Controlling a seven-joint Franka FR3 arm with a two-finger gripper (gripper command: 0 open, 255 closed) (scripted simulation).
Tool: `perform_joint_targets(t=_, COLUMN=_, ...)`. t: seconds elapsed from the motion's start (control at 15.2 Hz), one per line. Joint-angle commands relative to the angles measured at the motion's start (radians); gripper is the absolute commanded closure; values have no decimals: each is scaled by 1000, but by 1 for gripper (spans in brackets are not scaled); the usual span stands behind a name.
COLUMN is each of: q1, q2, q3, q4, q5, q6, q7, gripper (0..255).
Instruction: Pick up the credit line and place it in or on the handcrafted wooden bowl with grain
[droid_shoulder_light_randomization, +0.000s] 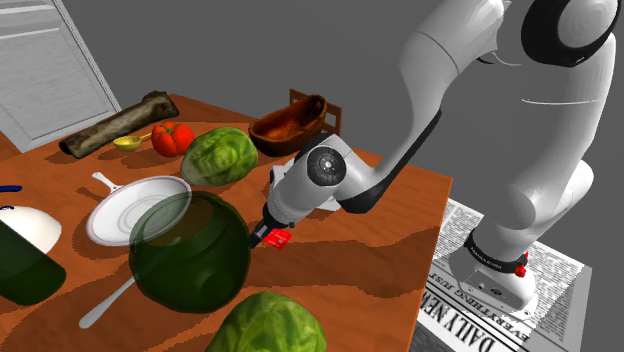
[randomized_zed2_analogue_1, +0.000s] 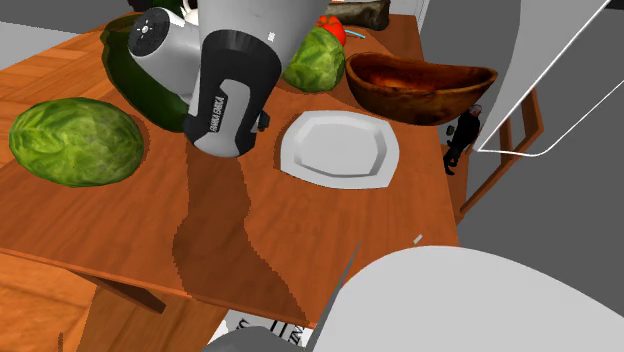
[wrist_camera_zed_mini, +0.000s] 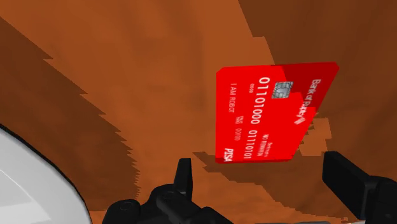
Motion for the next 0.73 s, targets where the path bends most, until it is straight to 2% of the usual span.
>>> perform_joint_targets(t=0.0, q1=5, q2=6, q3=-6, q4=2, q5=-10, q6=-1, q7=6, gripper=0)
perform_joint_targets(t=0.33, q1=5, q2=6, q3=-6, q4=2, q5=-10, q6=-1, q7=5, gripper=0)
perform_joint_targets(t=0.4, q1=5, q2=6, q3=-6, q4=2, q5=-10, q6=-1, q7=5, gripper=255)
perform_joint_targets(t=0.66, q1=2, q2=2, q3=-2, q4=0, q5=-5, q6=0, q7=3, gripper=255)
